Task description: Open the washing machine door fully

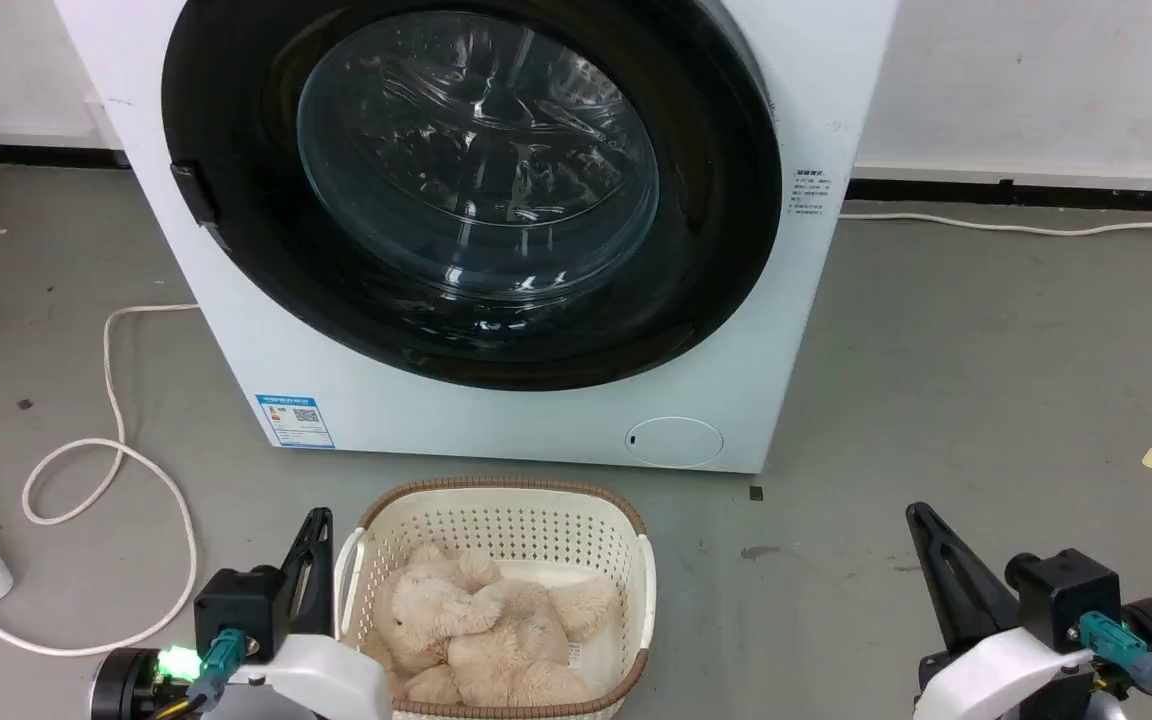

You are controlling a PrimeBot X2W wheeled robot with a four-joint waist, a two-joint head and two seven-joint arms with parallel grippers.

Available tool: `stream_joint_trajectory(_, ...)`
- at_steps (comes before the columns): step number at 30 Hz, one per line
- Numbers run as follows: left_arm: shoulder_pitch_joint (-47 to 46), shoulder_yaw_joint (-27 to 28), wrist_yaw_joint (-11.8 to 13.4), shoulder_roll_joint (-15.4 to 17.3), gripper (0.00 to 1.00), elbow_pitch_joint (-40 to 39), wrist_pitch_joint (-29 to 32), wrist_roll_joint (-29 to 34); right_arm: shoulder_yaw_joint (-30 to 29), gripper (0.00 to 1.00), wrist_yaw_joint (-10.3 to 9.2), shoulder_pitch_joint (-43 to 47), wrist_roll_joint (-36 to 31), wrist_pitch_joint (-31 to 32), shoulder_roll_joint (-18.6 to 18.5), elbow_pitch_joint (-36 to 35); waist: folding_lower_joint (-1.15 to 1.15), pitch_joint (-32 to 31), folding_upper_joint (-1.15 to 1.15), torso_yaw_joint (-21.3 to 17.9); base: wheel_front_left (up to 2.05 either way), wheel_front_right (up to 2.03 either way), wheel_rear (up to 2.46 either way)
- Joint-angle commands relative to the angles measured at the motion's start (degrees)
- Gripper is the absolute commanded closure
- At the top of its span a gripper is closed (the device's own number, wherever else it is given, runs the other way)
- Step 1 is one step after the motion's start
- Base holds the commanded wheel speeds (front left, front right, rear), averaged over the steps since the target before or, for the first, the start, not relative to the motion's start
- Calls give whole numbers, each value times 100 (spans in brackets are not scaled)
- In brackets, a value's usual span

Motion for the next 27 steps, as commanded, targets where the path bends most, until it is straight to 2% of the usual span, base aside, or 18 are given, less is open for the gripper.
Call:
stream_joint_trajectory(1, -86, 3, 15, 1, 100, -24, 2, 16, -1, 100, -8, -69, -28, 4, 27, -20, 0, 0, 0, 0, 0, 0, 0)
stream_joint_trajectory(27, -86, 3, 15, 1, 100, -24, 2, 16, -1, 100, -8, -69, -28, 4, 27, -20, 0, 0, 0, 0, 0, 0, 0)
